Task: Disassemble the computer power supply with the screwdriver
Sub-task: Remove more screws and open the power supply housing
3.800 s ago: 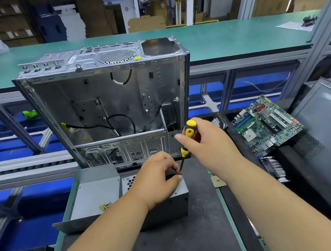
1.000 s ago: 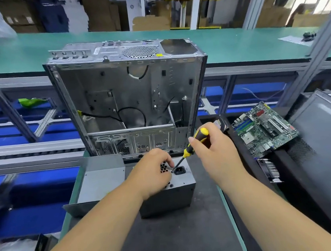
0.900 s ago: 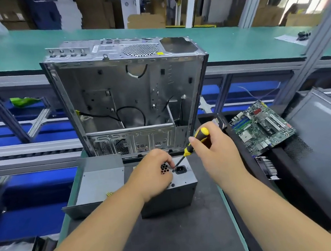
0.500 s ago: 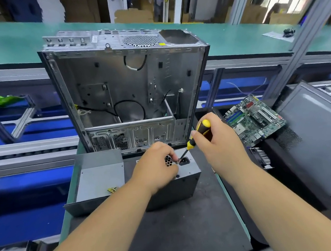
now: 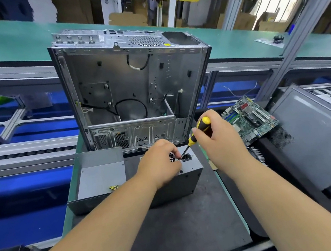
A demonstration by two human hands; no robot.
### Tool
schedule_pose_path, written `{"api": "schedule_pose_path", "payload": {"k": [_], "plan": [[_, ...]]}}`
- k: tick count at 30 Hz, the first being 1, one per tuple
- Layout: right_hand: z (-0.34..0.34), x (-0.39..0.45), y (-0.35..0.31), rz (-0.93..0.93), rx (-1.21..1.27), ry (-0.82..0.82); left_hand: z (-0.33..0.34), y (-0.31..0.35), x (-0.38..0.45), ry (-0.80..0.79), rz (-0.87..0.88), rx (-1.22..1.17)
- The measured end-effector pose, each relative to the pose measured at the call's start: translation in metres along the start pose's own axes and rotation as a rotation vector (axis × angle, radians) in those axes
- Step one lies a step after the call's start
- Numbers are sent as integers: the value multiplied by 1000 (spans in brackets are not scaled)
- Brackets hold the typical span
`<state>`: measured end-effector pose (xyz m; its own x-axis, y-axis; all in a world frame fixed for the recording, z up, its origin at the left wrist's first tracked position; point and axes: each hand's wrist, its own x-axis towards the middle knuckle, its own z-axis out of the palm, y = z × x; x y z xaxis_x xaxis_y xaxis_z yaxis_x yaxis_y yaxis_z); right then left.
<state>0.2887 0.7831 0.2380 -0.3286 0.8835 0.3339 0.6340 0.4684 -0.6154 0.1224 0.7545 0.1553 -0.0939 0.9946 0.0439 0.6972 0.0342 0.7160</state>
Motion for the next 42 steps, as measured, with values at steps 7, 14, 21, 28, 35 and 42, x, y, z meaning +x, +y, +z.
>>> {"api": "schedule_pose_path", "payload": {"k": [7,14,21,28,35,42], "plan": [[2,4,-4,-37,-33,-45,0,0,-1,5,-9,-8],[-7,25,-9,-75,-94,-154,0,0,0,5,-17,-17],[-15,40,3,-58,16,-285,0,2,2,9,-41,-31],[-9,45,1,-187,0,-276,3,1,3,47,-42,-17],[10,41,0,-174,188,-101,2,2,4,52,-43,-15],[12,44,1,-73,380,-32,2,2,4,44,-39,1]]}}
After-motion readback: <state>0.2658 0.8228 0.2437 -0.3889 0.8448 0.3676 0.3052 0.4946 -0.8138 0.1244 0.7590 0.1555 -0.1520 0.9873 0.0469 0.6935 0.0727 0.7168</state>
